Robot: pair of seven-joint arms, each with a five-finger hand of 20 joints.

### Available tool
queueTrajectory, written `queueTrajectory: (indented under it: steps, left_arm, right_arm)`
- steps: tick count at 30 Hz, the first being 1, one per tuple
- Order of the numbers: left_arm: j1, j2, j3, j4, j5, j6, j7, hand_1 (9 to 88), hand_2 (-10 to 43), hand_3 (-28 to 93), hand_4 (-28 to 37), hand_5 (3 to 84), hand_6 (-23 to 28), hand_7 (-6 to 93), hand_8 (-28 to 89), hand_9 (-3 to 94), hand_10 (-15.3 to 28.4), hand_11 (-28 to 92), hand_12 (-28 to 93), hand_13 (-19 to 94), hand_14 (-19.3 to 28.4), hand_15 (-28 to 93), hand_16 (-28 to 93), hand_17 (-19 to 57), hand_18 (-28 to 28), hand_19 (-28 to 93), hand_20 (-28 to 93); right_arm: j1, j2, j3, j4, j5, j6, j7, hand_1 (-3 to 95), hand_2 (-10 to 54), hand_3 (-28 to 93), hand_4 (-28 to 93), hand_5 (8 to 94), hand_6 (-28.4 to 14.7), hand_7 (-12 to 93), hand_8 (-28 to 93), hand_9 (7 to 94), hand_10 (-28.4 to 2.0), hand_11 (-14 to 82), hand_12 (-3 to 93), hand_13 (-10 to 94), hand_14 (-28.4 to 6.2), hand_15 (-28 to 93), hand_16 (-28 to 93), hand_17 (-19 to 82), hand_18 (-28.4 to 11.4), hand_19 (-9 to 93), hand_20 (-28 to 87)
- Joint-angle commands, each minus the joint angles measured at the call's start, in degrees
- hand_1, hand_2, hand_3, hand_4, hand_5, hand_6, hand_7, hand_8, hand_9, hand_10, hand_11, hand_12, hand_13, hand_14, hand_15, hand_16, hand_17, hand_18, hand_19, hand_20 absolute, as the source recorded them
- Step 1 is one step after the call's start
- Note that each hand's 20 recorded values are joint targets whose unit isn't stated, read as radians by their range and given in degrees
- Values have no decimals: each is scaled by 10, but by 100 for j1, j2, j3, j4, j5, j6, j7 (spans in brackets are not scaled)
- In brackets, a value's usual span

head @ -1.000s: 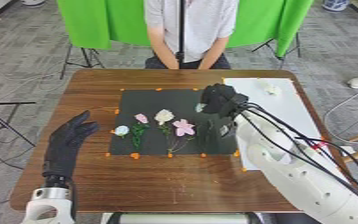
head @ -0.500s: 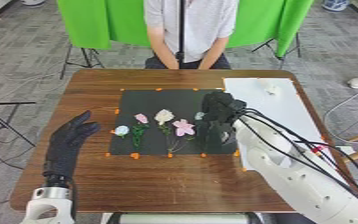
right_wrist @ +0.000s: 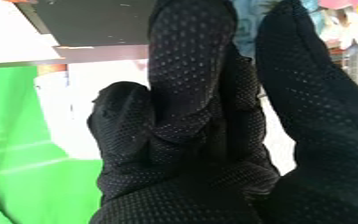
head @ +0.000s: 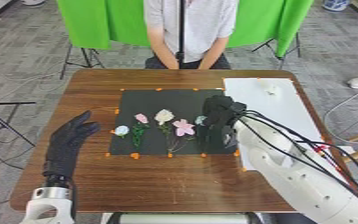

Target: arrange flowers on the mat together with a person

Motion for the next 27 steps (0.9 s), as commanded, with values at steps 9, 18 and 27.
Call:
queueTrajectory:
  steps: [9, 18, 27]
  left_arm:
    - [55, -46, -24, 20, 0, -43, -31, 212, -19, 679, -220, 482, 28, 130, -49, 499, 148, 209, 167, 387, 186, 238, 37, 68, 138, 90, 192]
    - [49, -61, -13, 20, -4, -31, -32, 213, -20, 679, -220, 482, 28, 129, -49, 500, 149, 210, 167, 387, 186, 238, 37, 67, 138, 90, 192]
    - [47, -66, -15, 18, 11, -72, -19, 213, -20, 679, -219, 482, 29, 128, -49, 499, 149, 210, 167, 387, 186, 238, 37, 67, 138, 90, 192]
  right_arm:
    - [82, -77, 250, -43, -89, -176, -48, 434, -95, 688, -233, 646, 27, 188, -106, 701, -116, 114, 153, 937, -8, 423, 254, 616, -99, 931, 257]
    - [-1, -127, 761, -377, 107, -89, 45, 425, -95, 688, -237, 631, 23, 182, -106, 687, -120, 108, 151, 937, -10, 420, 257, 615, -100, 932, 256]
    - [-1137, -447, 2885, -1646, 1506, 1330, -87, 419, -95, 680, -235, 637, 18, 176, -102, 687, -121, 107, 149, 937, -13, 417, 258, 616, -99, 931, 255]
